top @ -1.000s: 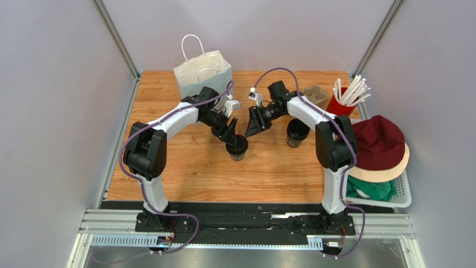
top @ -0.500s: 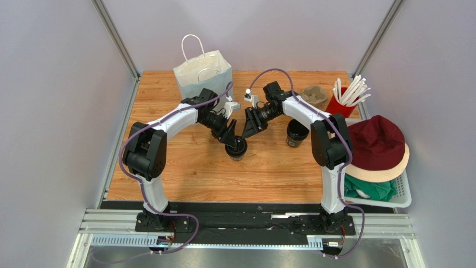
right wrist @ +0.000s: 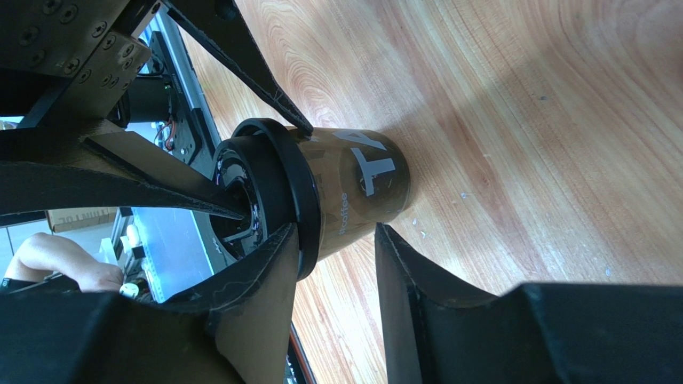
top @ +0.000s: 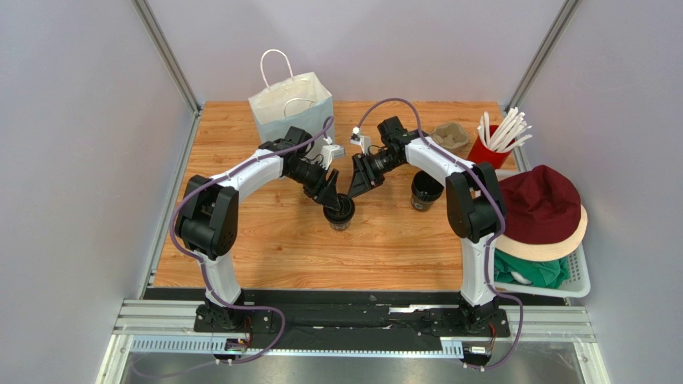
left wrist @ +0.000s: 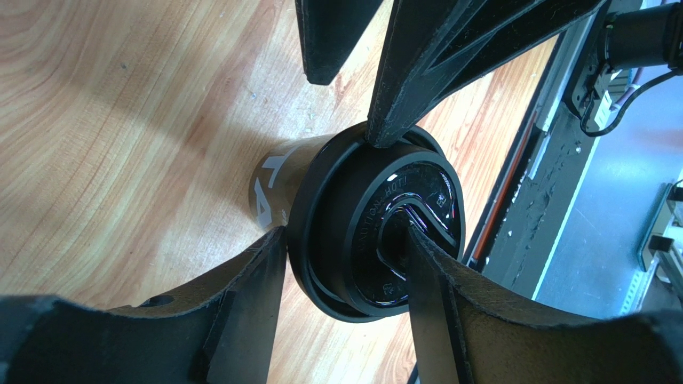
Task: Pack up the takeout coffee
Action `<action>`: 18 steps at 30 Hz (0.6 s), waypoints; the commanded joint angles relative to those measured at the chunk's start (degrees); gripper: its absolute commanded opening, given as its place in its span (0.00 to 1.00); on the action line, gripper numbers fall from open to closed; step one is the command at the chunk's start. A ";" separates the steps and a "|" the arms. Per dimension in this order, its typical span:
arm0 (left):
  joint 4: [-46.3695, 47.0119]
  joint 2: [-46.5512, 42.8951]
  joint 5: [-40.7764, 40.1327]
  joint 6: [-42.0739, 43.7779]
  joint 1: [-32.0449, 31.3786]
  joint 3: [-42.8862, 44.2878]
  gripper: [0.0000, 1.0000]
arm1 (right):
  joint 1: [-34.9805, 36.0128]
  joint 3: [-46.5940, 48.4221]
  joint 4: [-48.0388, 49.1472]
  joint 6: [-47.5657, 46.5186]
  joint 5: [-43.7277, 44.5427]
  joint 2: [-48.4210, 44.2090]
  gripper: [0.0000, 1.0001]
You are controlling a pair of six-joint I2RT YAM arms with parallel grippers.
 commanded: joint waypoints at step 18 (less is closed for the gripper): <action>0.56 3.34 -16.66 4.66 -0.12 -4.79 0.46 | 6.99 -2.79 -2.47 -4.96 21.41 3.44 0.40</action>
